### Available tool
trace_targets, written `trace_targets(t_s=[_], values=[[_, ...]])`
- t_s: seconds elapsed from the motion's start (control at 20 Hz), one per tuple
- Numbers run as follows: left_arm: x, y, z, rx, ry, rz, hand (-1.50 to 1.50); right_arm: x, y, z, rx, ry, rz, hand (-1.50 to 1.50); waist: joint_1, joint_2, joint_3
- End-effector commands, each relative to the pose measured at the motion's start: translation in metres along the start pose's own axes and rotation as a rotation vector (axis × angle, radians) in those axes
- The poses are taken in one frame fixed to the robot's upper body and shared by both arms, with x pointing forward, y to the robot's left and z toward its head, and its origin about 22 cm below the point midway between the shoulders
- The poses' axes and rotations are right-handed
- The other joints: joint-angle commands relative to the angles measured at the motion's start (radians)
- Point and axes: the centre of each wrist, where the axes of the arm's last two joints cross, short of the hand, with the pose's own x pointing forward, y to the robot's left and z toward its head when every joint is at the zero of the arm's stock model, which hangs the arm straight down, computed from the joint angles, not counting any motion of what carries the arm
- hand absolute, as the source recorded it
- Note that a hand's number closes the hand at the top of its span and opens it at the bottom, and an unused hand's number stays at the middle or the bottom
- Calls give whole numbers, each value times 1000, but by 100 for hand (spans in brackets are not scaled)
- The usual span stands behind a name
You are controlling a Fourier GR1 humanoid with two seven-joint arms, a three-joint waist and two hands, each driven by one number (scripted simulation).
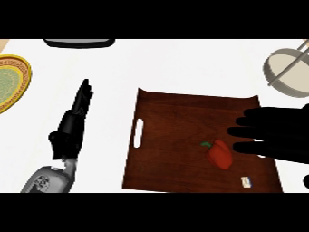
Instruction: Pick the bell pepper from the tray and place it in the tiered basket
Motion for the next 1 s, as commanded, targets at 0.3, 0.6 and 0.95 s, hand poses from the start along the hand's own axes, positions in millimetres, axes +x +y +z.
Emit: trace_targets(t_s=[0.3, 0.6, 0.95], values=[[-4, -5, 1, -8, -4, -7, 0, -25, 18, -15, 92, -68, 106, -150, 1, -1, -2], [1, 3, -4, 18, 4, -10, 0, -34, 37, -4, 100, -136, 202, -150, -9, -3, -1], [6, -14, -5, 3, 2, 16, 0, -55, 61, -26, 36, -126, 229, -150, -10, -4, -3]])
